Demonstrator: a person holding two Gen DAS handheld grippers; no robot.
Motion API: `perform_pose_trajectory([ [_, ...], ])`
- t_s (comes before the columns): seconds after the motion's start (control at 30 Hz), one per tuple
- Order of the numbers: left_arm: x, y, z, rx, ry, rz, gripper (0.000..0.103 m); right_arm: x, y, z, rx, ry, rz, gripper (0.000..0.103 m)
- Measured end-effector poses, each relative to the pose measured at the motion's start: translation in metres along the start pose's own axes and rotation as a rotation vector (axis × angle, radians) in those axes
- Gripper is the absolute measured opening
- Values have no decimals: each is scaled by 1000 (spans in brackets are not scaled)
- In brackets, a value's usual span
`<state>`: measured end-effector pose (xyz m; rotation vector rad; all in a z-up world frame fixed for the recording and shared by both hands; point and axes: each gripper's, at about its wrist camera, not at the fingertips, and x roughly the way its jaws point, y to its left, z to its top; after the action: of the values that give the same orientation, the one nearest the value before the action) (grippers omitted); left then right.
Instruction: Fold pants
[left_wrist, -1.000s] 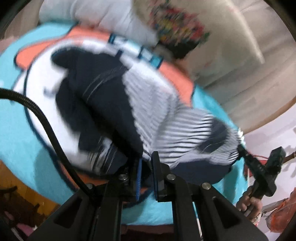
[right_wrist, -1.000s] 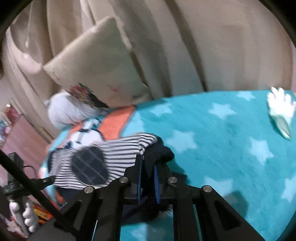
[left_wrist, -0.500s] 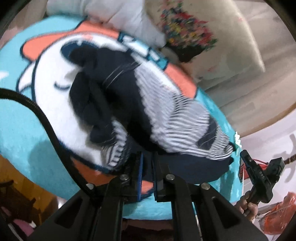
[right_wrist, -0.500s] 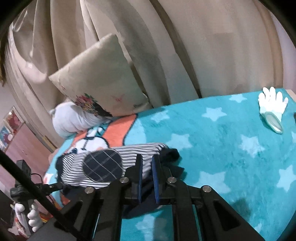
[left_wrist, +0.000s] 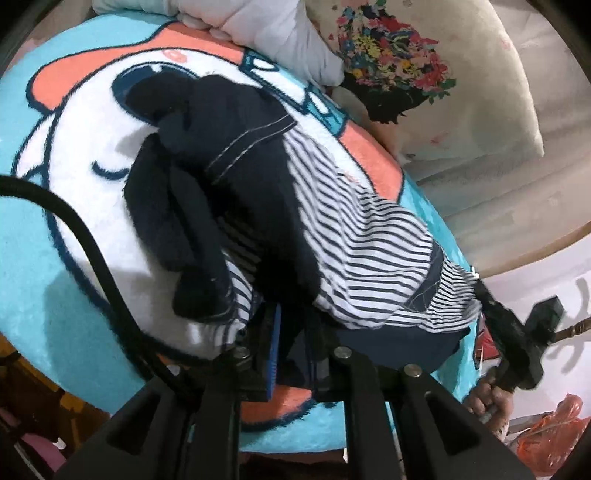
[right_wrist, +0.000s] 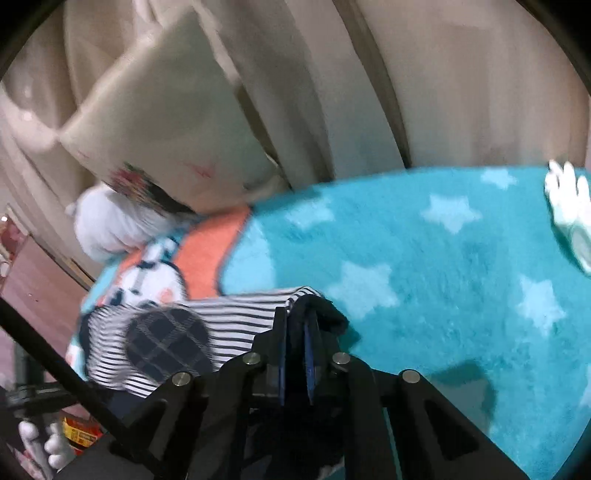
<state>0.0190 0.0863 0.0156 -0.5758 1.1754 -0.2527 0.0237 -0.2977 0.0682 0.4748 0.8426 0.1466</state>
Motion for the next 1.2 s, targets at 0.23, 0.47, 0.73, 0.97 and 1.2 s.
perform_pose_trajectory([
  [0.23, -12, 6, -7, 5, -10, -25, 11, -52, -1, -19, 87, -15, 136, 8],
  [0.47, -34, 20, -12, 11, -57, -36, 11, -47, -42, -49, 185, 4, 48, 77],
  [0.73, -59, 31, -9, -39, -132, -31, 15, 9, -10, -47, 119, 98, 71, 46],
  [0.97, -75, 36, 6, -82, -212, -5, 34, -14, -14, -26, 68, 50, 80, 16],
  [1.2, -56, 34, 15, -111, -170, -46, 44, -22, -46, -23, 76, 35, -156, 21],
])
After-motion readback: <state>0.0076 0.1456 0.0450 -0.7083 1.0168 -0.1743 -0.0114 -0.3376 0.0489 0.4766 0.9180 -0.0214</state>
